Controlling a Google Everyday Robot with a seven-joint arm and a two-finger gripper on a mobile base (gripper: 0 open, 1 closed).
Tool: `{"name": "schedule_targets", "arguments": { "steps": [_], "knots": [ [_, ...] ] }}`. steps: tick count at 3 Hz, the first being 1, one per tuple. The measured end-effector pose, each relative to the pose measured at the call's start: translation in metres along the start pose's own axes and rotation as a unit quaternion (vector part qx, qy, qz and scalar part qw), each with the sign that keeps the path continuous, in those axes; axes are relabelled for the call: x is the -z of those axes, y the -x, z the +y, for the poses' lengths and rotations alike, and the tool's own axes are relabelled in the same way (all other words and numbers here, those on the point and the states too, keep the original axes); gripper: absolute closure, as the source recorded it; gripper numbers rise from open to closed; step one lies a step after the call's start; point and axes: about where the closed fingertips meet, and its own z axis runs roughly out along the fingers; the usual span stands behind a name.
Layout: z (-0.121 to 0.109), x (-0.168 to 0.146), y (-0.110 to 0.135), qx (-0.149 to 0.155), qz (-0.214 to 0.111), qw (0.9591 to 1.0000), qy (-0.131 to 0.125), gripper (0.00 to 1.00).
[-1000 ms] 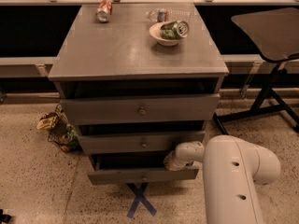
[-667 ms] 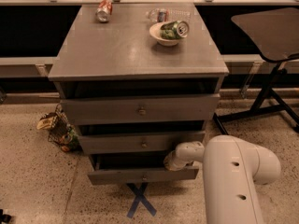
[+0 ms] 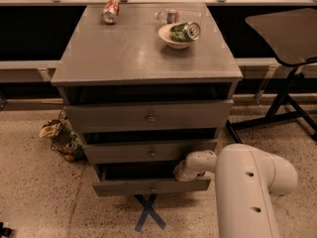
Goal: Open bottom drawer
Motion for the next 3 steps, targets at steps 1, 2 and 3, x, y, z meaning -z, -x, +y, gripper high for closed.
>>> {"name": "schedule_targets", "arguments": {
  "steps": [1,2,3],
  "knots": [
    [0.0,0.0,0.0,0.0,0.0,1.0,0.0,1.0],
    [0.0,0.0,0.0,0.0,0.0,1.0,0.0,1.0],
    [0.0,0.0001,0.0,0.0,0.0,1.0,0.0,1.0]
  ]
}}
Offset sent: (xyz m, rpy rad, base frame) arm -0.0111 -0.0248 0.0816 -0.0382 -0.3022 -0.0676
